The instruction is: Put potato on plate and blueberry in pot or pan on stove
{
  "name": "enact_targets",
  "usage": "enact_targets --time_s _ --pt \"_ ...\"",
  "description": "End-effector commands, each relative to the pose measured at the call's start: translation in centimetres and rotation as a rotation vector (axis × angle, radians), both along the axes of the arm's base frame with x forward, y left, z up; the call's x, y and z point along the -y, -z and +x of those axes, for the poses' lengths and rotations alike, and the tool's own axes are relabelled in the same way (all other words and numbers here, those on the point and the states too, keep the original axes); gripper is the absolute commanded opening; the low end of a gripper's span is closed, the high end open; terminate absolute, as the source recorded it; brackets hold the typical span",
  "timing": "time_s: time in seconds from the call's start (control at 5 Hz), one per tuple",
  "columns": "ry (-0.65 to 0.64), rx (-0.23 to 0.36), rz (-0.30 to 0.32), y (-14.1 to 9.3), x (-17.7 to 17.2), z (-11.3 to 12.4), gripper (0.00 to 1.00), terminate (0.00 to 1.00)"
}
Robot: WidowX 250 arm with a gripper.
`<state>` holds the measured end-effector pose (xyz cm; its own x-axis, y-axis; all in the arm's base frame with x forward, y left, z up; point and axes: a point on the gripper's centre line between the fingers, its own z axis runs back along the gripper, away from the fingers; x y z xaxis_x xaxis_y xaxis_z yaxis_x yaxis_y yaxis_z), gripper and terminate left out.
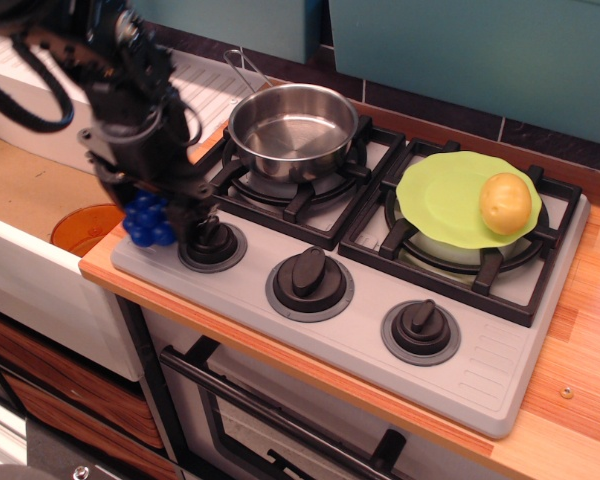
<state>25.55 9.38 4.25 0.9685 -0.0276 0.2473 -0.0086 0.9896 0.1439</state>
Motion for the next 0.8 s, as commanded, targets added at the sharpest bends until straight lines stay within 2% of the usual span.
enact_targets --time_s 0.0,0.2,0.6 --pt "-0.018 -0.027 0.039 -6.4 2.0 2.3 0.00 0.00" --pt "-0.032 -0.056 0.048 -8.4 3.1 3.8 0.00 0.00" --pt "-0.025 -0.065 0.036 -9.4 3.7 8.1 0.00 0.00"
